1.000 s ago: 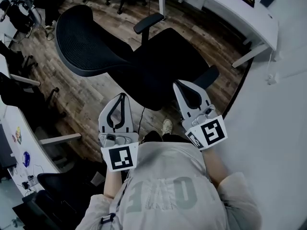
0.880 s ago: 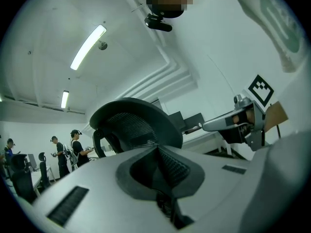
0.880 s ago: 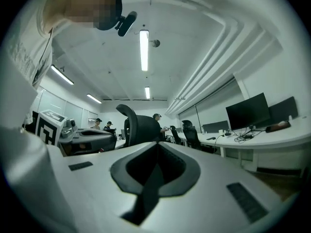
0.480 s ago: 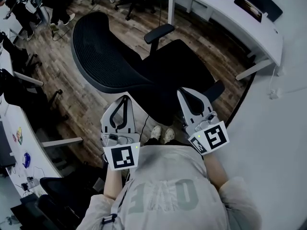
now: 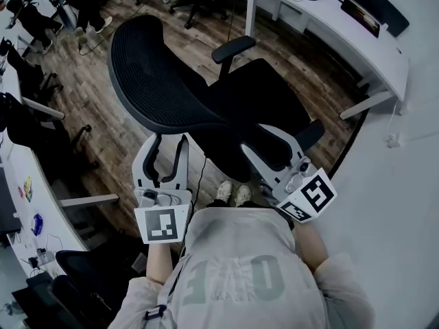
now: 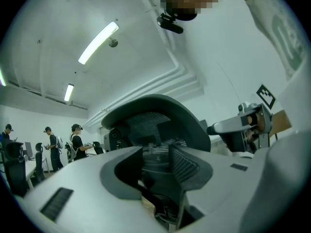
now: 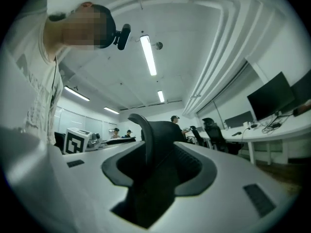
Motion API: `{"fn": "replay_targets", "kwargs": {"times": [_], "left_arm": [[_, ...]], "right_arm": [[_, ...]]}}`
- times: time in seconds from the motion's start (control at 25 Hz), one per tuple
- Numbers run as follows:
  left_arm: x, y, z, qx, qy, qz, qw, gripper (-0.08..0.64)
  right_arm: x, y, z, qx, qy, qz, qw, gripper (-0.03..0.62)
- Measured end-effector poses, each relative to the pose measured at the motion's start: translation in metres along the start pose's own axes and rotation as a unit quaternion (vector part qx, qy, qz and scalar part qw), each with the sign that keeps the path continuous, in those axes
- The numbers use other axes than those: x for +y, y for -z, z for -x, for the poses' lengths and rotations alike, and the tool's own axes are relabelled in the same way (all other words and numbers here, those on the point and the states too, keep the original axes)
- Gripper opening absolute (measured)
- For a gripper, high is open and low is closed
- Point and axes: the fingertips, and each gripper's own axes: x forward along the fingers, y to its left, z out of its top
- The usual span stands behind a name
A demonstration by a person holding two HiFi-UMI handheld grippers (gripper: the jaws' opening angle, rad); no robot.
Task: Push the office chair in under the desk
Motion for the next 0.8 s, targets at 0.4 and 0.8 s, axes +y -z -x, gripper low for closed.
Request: {"fn": "replay_targets", "kwargs": {"times": [0.4,0.8], "left_arm": [[0.012,-0.050,0.009,-0.015,0.007,-0.044,0.9989,0.279],[0.023,-0.057,-0.002,0.001,-0.003,-0.074,0.9973,0.278]], "right_arm": [[0.031,0.016,-0.046,0.052,-0.087,0.007,0.995,0.235],[0.022,0.023,-0.064,0.078,-0.055,0.023,0.995,0.098]]}}
